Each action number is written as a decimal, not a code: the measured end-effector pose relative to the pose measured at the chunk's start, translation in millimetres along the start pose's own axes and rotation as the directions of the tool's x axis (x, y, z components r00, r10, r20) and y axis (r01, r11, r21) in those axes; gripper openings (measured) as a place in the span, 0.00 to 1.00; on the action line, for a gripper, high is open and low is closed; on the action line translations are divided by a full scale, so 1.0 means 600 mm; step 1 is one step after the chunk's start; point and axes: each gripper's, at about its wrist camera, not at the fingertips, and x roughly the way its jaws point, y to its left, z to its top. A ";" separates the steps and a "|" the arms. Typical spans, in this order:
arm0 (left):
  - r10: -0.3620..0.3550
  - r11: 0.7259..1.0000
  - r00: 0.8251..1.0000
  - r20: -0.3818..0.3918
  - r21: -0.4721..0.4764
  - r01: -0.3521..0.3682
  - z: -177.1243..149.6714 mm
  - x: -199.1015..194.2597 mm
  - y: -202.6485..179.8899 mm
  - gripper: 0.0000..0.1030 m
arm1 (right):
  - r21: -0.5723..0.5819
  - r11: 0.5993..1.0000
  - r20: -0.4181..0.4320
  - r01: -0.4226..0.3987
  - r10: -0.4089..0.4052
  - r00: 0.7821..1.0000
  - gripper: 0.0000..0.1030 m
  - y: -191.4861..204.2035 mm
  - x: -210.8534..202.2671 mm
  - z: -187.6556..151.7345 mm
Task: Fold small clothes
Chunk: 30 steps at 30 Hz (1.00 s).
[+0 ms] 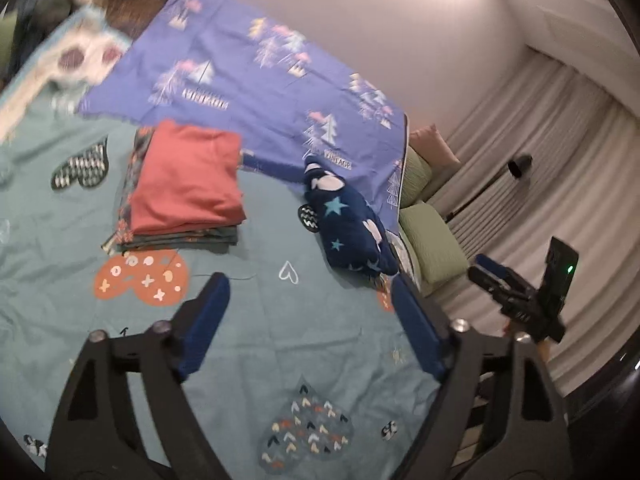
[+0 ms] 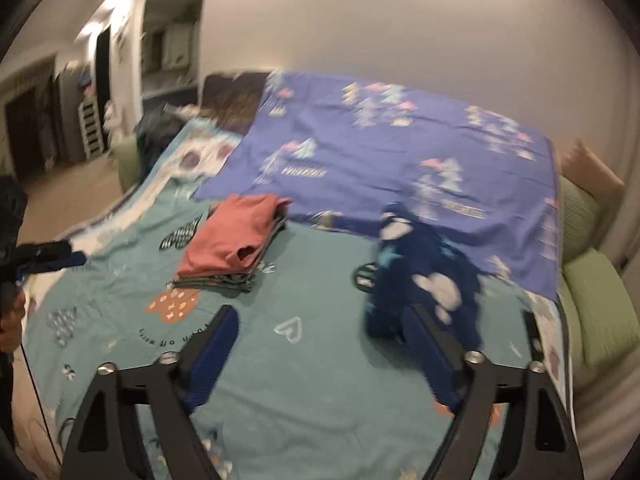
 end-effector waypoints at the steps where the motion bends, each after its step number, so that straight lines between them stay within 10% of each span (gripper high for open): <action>1: 0.038 0.999 0.999 0.013 0.025 -0.039 -0.014 -0.008 -0.015 0.81 | 0.025 1.000 0.011 0.012 -0.013 1.000 0.90 -0.014 -0.027 -0.016; 3: 0.134 0.989 0.990 0.044 0.061 -0.137 -0.048 -0.021 -0.037 0.82 | 0.066 0.998 0.018 0.026 -0.027 0.999 0.92 -0.033 -0.053 -0.043; 9: 0.434 0.849 0.880 0.196 0.238 -0.471 -0.168 -0.037 -0.126 0.96 | 0.206 0.967 -0.008 0.151 -0.152 0.988 0.93 -0.048 -0.115 -0.160; 17: 0.481 0.837 0.856 0.191 0.188 -0.513 -0.238 -0.064 -0.192 0.99 | 0.265 0.946 0.025 0.189 -0.202 0.979 0.97 -0.001 -0.194 -0.247; 23: 0.549 0.778 0.811 0.202 0.231 -0.584 -0.268 -0.074 -0.231 0.99 | 0.307 0.944 0.011 0.125 -0.135 0.991 0.97 0.011 -0.211 -0.264; 30: 0.555 0.769 0.803 0.218 0.234 -0.595 -0.279 -0.089 -0.246 0.99 | 0.288 0.949 0.002 0.130 -0.136 0.991 0.97 0.021 -0.214 -0.268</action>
